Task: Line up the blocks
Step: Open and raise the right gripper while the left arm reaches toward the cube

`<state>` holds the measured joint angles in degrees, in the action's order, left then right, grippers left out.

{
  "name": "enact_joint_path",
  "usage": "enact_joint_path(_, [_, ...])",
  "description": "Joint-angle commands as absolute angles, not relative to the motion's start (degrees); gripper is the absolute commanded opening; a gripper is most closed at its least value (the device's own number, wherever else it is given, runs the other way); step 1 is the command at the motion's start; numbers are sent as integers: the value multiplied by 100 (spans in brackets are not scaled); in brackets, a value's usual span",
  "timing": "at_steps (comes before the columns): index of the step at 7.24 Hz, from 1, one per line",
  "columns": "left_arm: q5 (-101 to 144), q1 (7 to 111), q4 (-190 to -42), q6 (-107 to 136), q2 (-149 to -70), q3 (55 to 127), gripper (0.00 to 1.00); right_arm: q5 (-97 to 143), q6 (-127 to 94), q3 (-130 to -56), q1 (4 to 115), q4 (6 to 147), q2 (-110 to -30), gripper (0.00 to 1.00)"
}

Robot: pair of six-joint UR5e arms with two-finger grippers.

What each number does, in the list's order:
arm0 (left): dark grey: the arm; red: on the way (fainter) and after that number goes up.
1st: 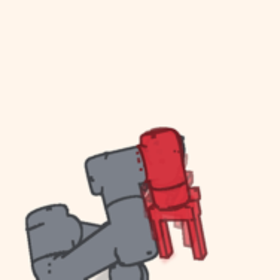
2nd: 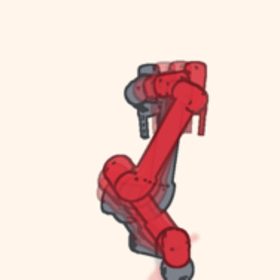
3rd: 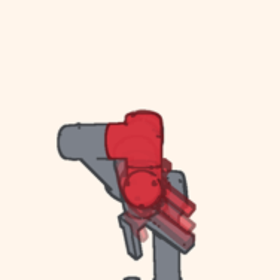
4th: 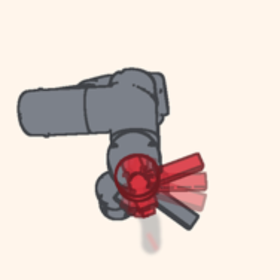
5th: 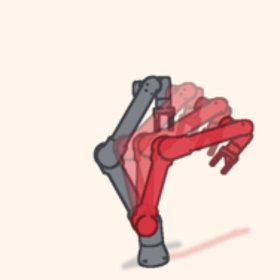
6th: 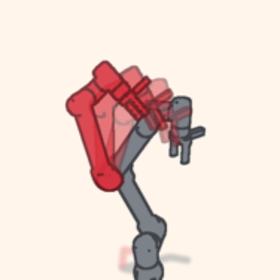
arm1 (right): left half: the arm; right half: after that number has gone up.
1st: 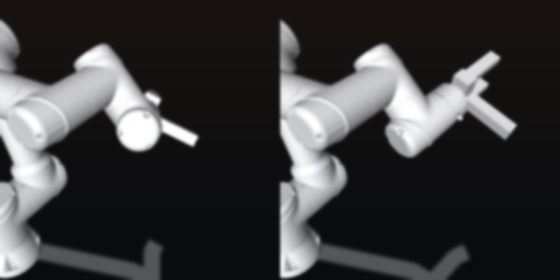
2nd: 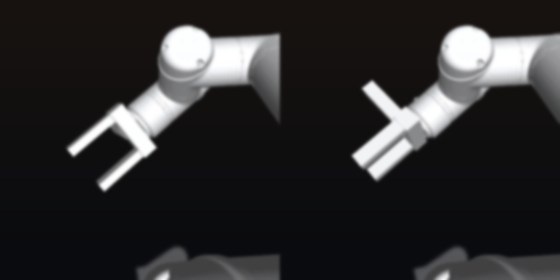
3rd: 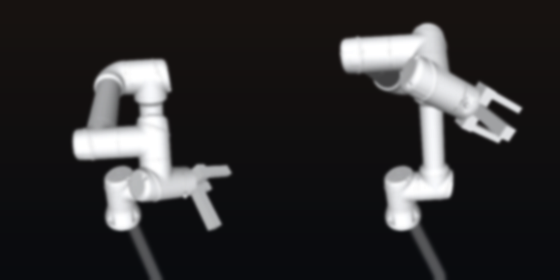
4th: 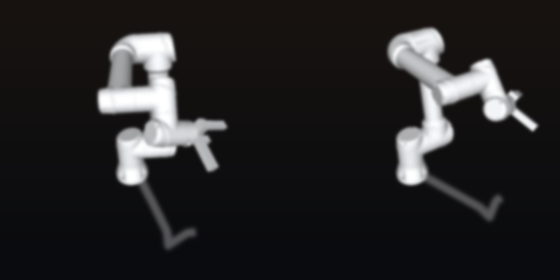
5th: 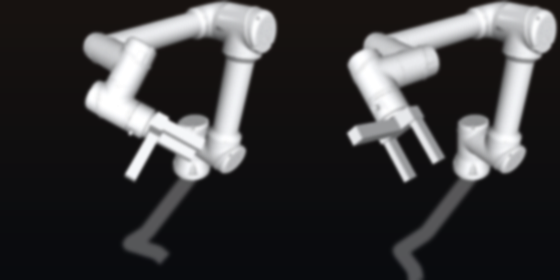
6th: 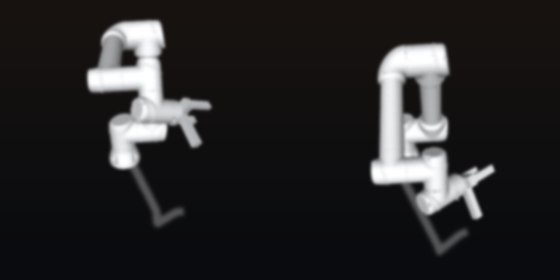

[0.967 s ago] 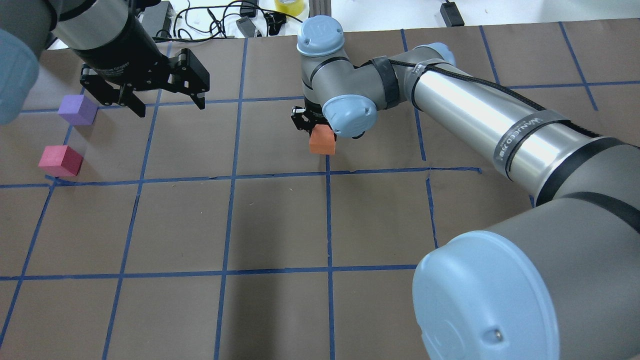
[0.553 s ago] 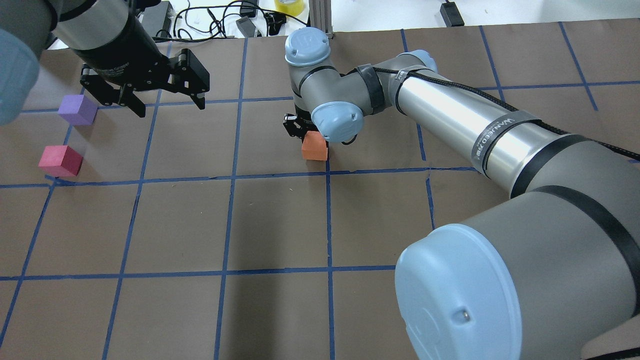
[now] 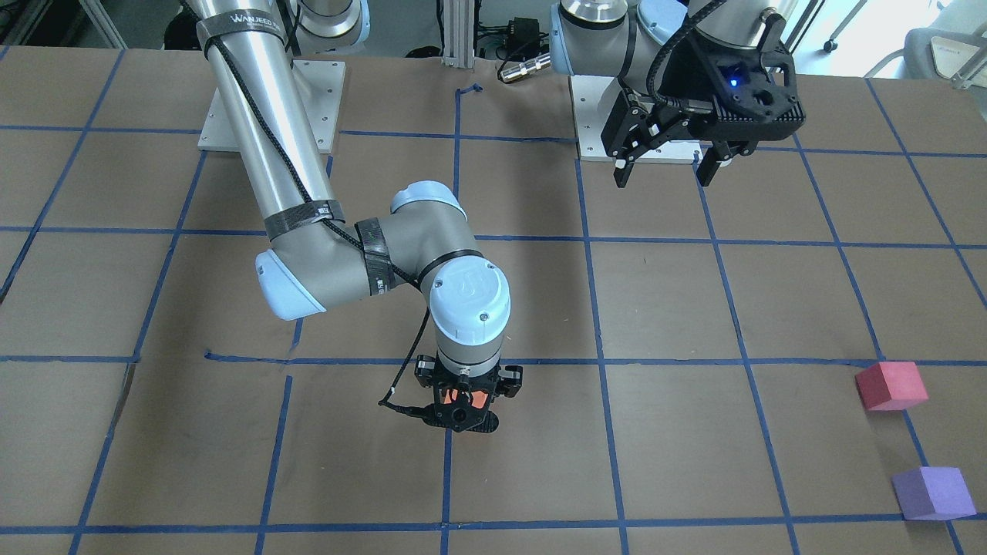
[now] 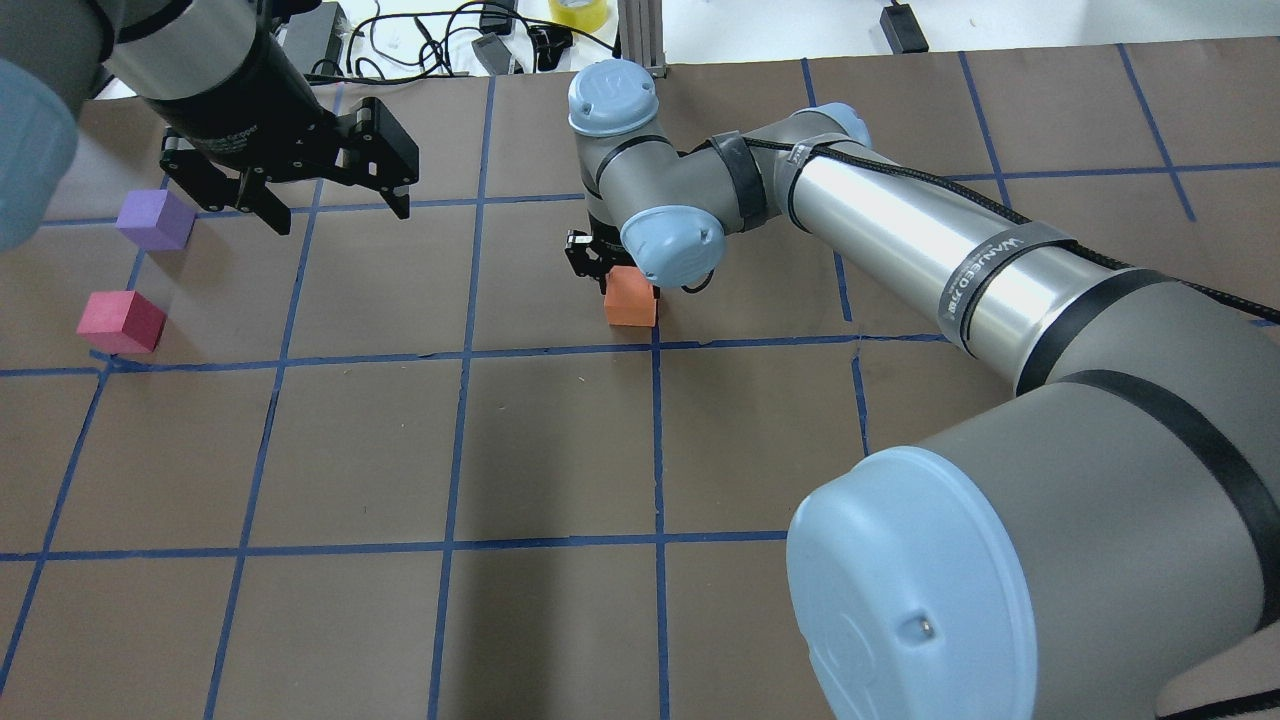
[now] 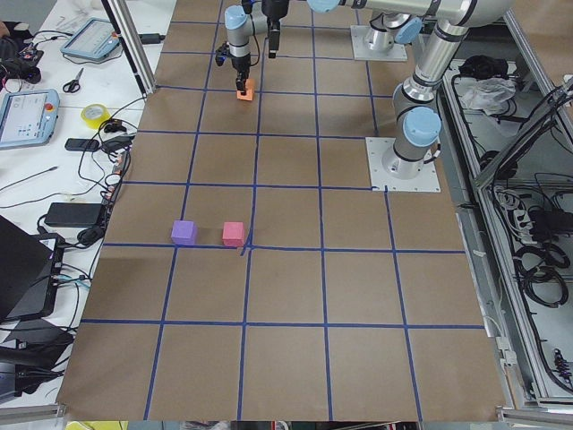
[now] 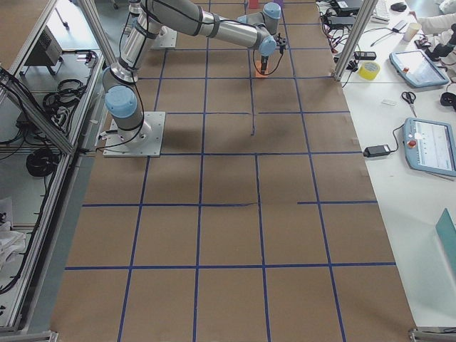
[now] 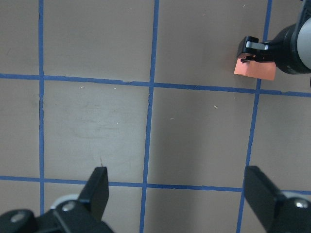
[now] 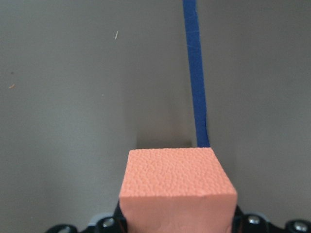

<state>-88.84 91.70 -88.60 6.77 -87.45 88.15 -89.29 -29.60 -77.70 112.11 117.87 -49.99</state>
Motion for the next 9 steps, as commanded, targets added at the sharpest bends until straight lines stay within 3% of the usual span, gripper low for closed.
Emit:
enact_joint_path(1, [-8860, 9158, -8772, 659, -8797, 8789, 100, -8921, -2953, -7778, 11258, 11777, -5027, 100])
enact_joint_path(4, [-8815, 9193, -8174, 668, -9148, 8824, 100, -8938, -2543, -7594, 11032, 11007, -5666, 100])
enact_joint_path(8, [-8807, 9368, -7912, 773, -10306, 8877, 100, -9000, -759, -7708, 9425, 9775, -6835, 100])
enact_joint_path(9, [-8807, 9726, -7231, 826, -10666, 8877, 100, -9009, -599, -7717, 9274, 9756, -6942, 100])
